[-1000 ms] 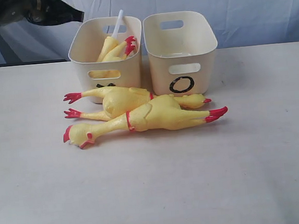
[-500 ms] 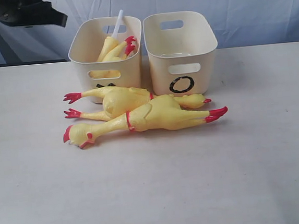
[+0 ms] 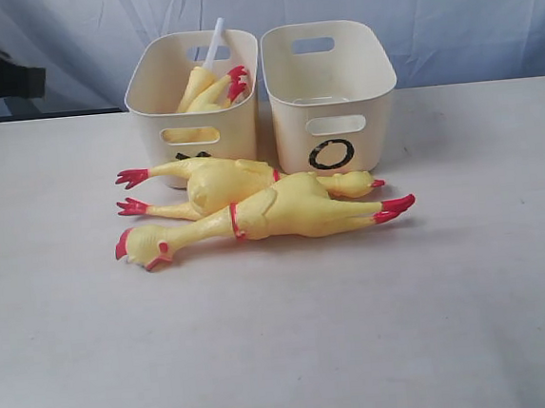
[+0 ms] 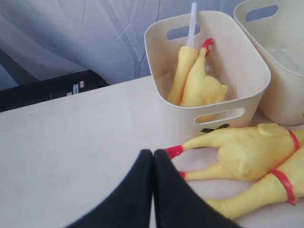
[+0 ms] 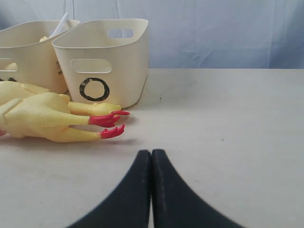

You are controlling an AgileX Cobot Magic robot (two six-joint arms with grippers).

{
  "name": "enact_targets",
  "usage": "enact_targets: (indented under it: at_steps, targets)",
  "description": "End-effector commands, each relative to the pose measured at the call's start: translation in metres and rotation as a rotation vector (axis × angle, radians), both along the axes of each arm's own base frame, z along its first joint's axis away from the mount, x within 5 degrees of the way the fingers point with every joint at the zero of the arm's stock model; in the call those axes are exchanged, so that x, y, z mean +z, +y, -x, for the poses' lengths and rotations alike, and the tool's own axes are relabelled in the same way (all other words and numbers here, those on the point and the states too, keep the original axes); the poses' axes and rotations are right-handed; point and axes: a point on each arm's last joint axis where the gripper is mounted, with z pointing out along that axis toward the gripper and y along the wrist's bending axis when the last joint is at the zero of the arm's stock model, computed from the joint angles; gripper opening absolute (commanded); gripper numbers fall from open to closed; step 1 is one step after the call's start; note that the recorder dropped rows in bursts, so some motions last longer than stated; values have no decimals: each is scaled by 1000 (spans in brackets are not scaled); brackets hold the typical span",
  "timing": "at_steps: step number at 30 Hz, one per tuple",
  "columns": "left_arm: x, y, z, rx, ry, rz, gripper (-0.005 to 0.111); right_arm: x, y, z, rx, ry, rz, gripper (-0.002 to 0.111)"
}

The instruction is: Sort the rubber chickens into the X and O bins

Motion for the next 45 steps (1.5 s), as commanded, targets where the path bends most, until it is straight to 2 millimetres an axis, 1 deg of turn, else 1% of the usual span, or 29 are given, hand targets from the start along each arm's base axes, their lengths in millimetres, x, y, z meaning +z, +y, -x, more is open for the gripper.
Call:
enact_targets:
  at_steps: [1, 5, 13, 16, 20, 22, 23, 27, 30, 35, 37, 40, 43, 44, 45]
  targets:
    - [-2, 10, 37, -15, -66, 39, 0, 0, 1, 0, 6, -7, -12, -1]
    - [-10, 19, 67, -26, -127, 60, 0, 0, 1, 0, 6, -6, -18, -1]
    - [-31, 35, 122, -33, -227, 123, 0, 0, 1, 0, 6, -6, -18, -1]
    - [-34, 40, 139, -29, -266, 172, 0, 0, 1, 0, 6, -6, -18, -1]
    - [-37, 48, 161, -26, -324, 190, 0, 0, 1, 0, 5, -9, -12, -1]
    - [-37, 52, 171, -22, -353, 196, 0, 3, 0, -1, -2, -48, -16, -1]
    - [-37, 54, 175, -20, -360, 198, 0, 5, 0, -1, -5, -67, -32, -1]
    - [-37, 61, 194, -8, -398, 212, 0, 13, 1, -2, -19, -121, -218, -1]
    - [-41, 67, 206, 6, -406, 198, 0, 18, 0, -2, -34, -160, -294, -1]
    - [-52, 71, 218, 1, -477, 214, 0, 26, -4, -2, -64, -241, -344, -1]
    - [-53, 71, 219, -3, -495, 219, 0, 31, -7, -2, -87, -304, -353, -1]
    - [-53, 71, 219, -5, -499, 224, 0, 35, -9, -2, -104, -354, -360, -1]
    - [-53, 70, 218, -9, -505, 234, 0, 45, -14, 0, -145, -472, -378, -1]
    - [-52, 70, 218, -11, -505, 239, 0, 48, -16, 1, -158, -512, -399, -1]
    - [-52, 70, 219, -11, -505, 241, 0, 52, -18, 3, -168, -549, -464, -1]
